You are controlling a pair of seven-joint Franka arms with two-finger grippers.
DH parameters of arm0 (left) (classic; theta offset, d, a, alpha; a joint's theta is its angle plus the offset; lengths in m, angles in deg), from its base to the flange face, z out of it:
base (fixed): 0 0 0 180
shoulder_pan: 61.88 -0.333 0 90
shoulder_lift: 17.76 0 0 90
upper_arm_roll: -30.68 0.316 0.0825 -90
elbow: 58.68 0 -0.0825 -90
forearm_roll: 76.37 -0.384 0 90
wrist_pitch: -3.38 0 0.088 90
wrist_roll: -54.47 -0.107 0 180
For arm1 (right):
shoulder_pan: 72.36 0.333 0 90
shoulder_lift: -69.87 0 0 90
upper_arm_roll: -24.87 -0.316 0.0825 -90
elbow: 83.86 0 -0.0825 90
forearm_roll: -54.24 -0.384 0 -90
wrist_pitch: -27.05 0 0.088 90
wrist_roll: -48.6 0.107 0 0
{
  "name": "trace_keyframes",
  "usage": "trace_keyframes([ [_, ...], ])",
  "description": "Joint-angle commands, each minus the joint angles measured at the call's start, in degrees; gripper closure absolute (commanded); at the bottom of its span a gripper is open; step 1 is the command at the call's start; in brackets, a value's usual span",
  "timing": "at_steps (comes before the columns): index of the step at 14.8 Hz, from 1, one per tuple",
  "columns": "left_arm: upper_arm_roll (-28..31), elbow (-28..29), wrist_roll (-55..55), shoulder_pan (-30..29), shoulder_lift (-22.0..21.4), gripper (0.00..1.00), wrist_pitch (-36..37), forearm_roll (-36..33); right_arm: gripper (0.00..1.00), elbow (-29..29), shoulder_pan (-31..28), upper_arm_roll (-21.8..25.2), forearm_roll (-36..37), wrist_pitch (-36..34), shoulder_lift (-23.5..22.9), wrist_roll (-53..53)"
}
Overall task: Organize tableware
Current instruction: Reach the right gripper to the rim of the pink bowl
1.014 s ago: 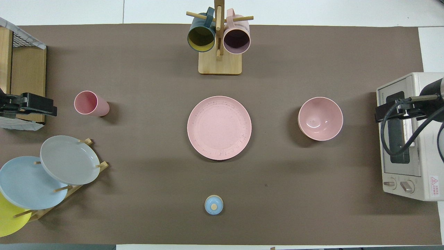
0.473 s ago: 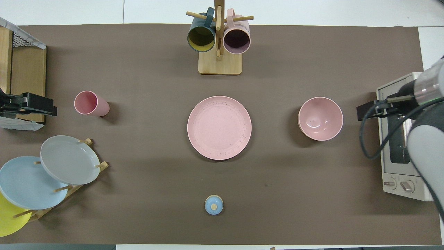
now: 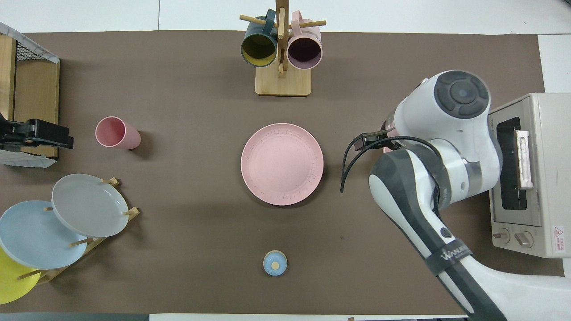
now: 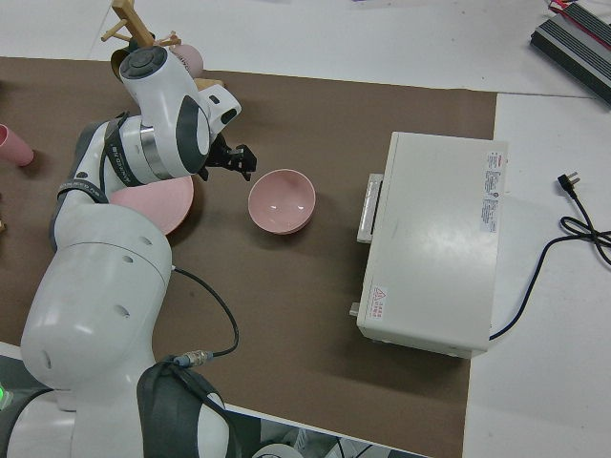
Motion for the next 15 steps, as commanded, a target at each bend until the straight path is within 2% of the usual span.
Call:
trace_keyframes([
  [1,0.35,0.72,0.23,0.46,-0.92,0.0,-0.31,-0.97,0.0,-5.38,-0.74,0.13,0.07,4.27,2.51,0.04],
  [7,0.35,0.72,0.23,0.46,-0.92,0.0,-0.31,-0.97,0.0,-8.73,-0.83,0.13,5.17,9.56,0.67,-2.06],
  [8,0.35,0.72,0.23,0.46,-0.92,0.0,-0.23,-0.97,0.05,-8.99,-1.0,0.21,5.35,9.82,0.06,-3.03],
  [13,0.35,0.72,0.23,0.46,-0.92,0.0,-0.23,-0.97,0.49,-9.96,-1.18,0.21,5.44,10.0,-0.56,-3.57],
  [15,0.35,0.72,0.23,0.46,-0.92,0.0,-0.23,-0.97,0.76,-10.49,-1.18,0.21,6.57,10.0,-0.74,-4.26],
])
